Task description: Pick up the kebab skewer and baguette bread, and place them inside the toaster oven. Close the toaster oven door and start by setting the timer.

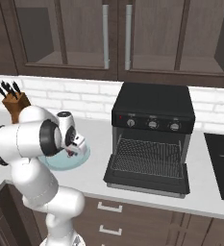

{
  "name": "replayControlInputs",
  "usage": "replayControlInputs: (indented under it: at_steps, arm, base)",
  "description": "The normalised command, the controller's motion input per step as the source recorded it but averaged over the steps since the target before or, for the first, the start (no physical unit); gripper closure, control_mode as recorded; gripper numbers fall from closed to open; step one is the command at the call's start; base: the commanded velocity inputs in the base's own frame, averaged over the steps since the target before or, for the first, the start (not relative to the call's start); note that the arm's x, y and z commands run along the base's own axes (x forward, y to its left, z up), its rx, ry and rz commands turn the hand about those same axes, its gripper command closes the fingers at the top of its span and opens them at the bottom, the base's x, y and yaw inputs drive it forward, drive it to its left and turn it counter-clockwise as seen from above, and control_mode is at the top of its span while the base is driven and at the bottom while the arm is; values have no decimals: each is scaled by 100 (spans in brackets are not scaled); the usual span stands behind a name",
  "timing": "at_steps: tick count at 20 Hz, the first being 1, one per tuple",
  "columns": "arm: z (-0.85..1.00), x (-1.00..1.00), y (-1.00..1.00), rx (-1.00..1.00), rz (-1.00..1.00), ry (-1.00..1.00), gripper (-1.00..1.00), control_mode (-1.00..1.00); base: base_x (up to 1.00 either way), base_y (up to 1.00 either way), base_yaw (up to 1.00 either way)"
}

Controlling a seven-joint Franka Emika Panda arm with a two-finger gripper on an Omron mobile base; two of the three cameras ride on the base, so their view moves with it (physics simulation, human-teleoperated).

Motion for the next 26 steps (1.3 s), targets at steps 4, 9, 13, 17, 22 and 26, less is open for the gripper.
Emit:
replayControlInputs:
  at_steps: [4, 9, 13, 17, 22, 26]
  arm:
    - [98, -82, -71, 13, 10, -1, 100, -100]
    - [79, -80, -90, 2, 17, -5, 100, -100]
    - [33, -47, -100, 0, 11, 0, 100, -100]
    - [14, -35, -100, 0, 7, 0, 100, -100]
    - [9, -2, -100, 0, 0, 0, 100, -100]
    - [0, 27, -76, 0, 0, 5, 100, -100]
  base:
    - [0, 0, 0]
    - [0, 0, 0]
    - [0, 0, 0]
    - [0, 0, 0]
    - [0, 0, 0]
    - [0, 0, 0]
